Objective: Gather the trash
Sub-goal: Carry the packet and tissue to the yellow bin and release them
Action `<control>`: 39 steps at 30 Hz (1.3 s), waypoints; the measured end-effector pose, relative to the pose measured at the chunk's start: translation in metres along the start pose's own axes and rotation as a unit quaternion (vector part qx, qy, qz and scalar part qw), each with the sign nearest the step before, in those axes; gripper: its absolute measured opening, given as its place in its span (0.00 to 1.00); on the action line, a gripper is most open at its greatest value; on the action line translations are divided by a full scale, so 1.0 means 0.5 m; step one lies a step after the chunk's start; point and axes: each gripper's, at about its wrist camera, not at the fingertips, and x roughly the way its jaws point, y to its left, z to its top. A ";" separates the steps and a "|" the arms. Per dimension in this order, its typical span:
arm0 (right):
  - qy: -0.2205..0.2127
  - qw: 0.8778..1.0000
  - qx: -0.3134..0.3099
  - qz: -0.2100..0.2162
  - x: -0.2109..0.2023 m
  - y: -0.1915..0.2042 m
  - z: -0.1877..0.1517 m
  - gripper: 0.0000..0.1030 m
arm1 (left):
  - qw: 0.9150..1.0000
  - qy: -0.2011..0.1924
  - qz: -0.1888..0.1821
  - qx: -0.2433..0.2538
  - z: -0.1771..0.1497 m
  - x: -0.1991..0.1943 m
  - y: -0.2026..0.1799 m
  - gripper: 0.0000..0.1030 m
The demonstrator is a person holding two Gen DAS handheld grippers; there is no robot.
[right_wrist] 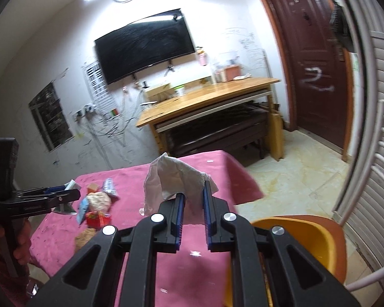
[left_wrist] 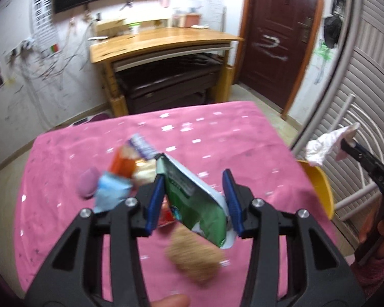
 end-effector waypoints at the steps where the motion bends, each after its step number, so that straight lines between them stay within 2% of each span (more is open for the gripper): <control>1: -0.002 1.000 0.003 -0.007 -0.006 -0.013 -0.001 0.08 | 1.000 -0.001 -0.007 0.007 0.006 0.002 -0.020 0.41; 6: -0.015 0.998 0.036 -0.042 -0.038 -0.098 -0.011 0.08 | 0.998 -0.005 -0.040 0.043 0.027 0.014 -0.127 0.41; 16: -0.016 0.995 0.072 -0.067 -0.049 -0.194 -0.026 0.08 | 0.992 0.012 -0.079 0.095 0.030 0.061 -0.281 0.41; 23: 0.021 0.992 0.097 -0.083 -0.018 -0.255 -0.056 0.08 | 0.986 0.040 -0.118 0.112 0.030 0.123 -0.382 0.41; 27: 0.039 0.990 0.111 -0.079 -0.001 -0.274 -0.069 0.10 | 0.985 0.055 -0.119 0.116 0.027 0.158 -0.420 0.41; 29: 0.043 0.990 0.111 -0.079 0.005 -0.274 -0.073 0.14 | 0.984 0.061 -0.116 0.117 0.026 0.171 -0.433 0.42; 30: 0.045 0.990 0.112 -0.079 0.007 -0.274 -0.075 0.21 | 0.984 0.065 -0.116 0.118 0.025 0.179 -0.440 0.43; 31: 0.046 0.989 0.113 -0.078 0.009 -0.275 -0.077 0.34 | 0.984 0.066 -0.114 0.117 0.026 0.184 -0.444 0.43; 32: 0.046 0.989 0.115 -0.078 0.009 -0.277 -0.077 0.41 | 0.985 0.067 -0.112 0.117 0.026 0.188 -0.446 0.43; 33: 0.047 0.989 0.116 -0.079 0.010 -0.277 -0.079 0.56 | 0.985 0.067 -0.111 0.116 0.027 0.192 -0.448 0.43; 34: 0.047 0.989 0.117 -0.081 0.010 -0.276 -0.080 0.61 | 0.985 0.068 -0.110 0.114 0.028 0.196 -0.449 0.47; 36: 0.043 0.988 0.117 -0.090 0.005 -0.279 -0.081 0.62 | 0.986 0.073 -0.107 0.110 0.030 0.206 -0.450 0.54; 38: 0.037 0.987 0.125 -0.092 -0.002 -0.285 -0.082 0.62 | 0.986 0.077 -0.107 0.102 0.032 0.215 -0.447 0.69; 39: 0.034 0.987 0.129 -0.093 -0.005 -0.289 -0.081 0.62 | 0.987 0.076 -0.105 0.099 0.033 0.216 -0.444 0.70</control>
